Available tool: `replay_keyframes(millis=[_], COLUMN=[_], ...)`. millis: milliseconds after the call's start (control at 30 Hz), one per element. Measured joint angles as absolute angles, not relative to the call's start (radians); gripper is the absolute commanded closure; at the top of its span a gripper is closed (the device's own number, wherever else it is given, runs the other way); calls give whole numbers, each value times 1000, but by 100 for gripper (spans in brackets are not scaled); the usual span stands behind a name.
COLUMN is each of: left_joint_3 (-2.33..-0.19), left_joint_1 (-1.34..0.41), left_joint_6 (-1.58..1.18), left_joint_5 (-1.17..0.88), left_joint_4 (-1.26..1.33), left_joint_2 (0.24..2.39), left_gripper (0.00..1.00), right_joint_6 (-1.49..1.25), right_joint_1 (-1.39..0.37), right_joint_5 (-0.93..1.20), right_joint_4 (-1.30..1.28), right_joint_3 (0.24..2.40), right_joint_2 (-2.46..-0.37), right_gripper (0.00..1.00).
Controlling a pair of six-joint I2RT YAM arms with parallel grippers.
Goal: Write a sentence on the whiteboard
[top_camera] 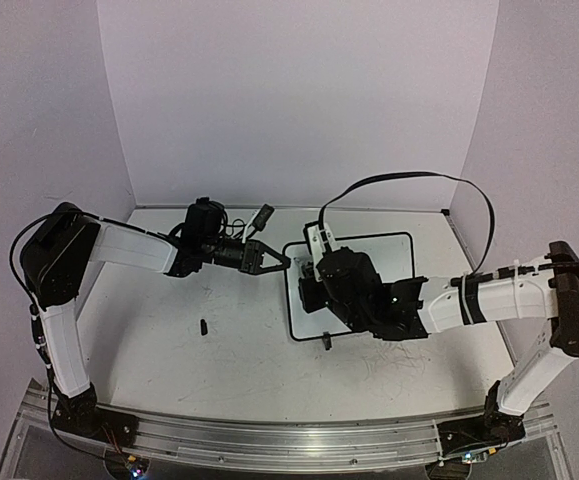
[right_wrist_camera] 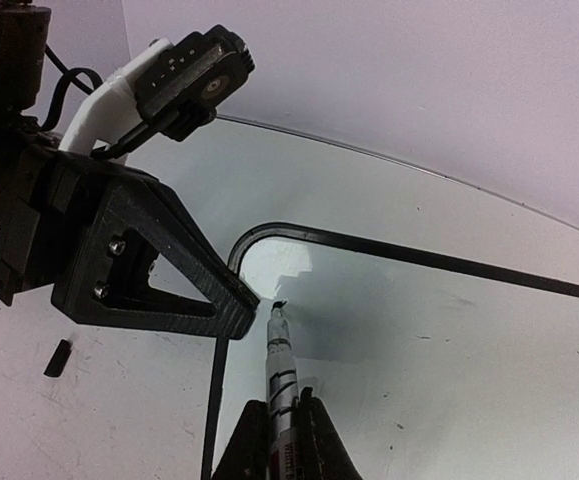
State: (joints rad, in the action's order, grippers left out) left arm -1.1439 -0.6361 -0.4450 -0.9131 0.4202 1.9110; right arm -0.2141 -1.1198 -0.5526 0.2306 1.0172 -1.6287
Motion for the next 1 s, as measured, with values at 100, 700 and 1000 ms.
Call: replay_keyframes(millis=[100,700,1000], left_joint_3=[-1144,-1144,-1144], left_joint_1=[-636,-636,-636], left_joint_6=[-445,-445,-445], left_joint_5=[-913,-913,-912], left_joint_4=[420,420,420], left_joint_2=[1911,1911,1911], left_gripper=[100,100,100], right_joint_6=[-218,-252,-276], right_joint_1=[-1120,-1120,-1128], right_joint_5=[-552,-530,-525], right_joint_4=[230,222,219], right_joint_3=[1017,1013,991], right_joint_2=[-1629,-1629,-1628], right_gripper=[100,100,100])
